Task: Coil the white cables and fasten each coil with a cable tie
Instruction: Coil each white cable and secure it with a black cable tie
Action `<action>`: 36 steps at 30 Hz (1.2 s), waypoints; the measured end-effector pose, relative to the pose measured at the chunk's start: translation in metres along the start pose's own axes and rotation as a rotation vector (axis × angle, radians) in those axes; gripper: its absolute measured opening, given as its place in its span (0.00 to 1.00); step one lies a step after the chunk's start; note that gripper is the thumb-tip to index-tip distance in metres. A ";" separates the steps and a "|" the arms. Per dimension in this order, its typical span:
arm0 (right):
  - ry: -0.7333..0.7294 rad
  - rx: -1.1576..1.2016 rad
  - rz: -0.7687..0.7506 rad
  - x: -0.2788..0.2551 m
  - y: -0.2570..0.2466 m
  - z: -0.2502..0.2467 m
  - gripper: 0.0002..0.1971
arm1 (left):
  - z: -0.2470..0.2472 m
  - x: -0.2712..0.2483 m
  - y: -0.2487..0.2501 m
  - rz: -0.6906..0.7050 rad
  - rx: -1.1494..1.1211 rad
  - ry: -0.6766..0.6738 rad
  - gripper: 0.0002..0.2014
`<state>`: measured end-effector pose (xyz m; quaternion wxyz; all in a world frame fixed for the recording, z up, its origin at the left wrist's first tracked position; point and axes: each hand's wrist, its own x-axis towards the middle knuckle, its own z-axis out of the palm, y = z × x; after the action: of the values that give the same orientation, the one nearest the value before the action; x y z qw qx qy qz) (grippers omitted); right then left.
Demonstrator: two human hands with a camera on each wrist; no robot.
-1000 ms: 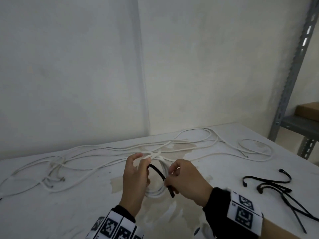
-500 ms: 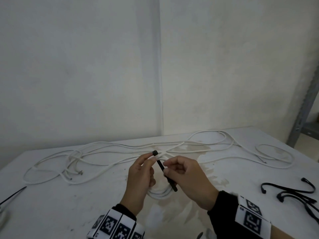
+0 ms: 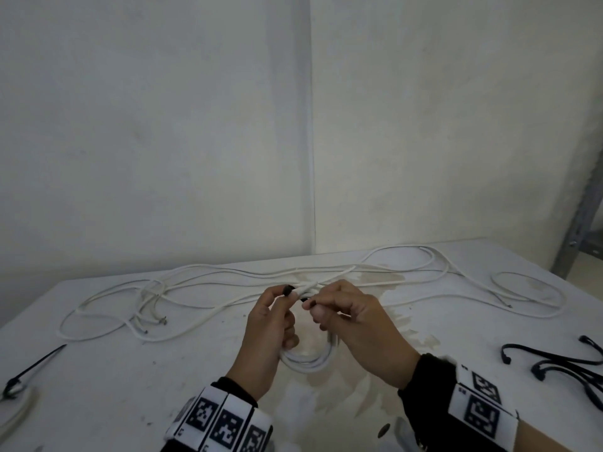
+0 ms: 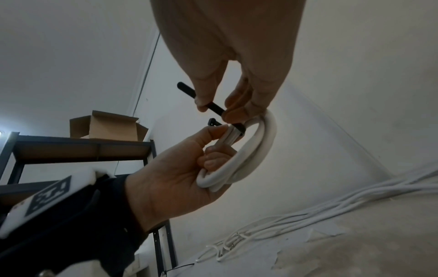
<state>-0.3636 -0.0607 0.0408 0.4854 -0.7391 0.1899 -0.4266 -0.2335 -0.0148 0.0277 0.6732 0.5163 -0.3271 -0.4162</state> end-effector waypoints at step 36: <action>0.105 -0.184 0.145 0.003 -0.012 0.008 0.13 | 0.002 -0.015 0.008 -0.002 -0.020 0.011 0.16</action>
<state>-0.3568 -0.0524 0.0514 0.4348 -0.7415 0.3063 -0.4091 -0.2405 -0.0010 0.0355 0.6796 0.5121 -0.3188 -0.4174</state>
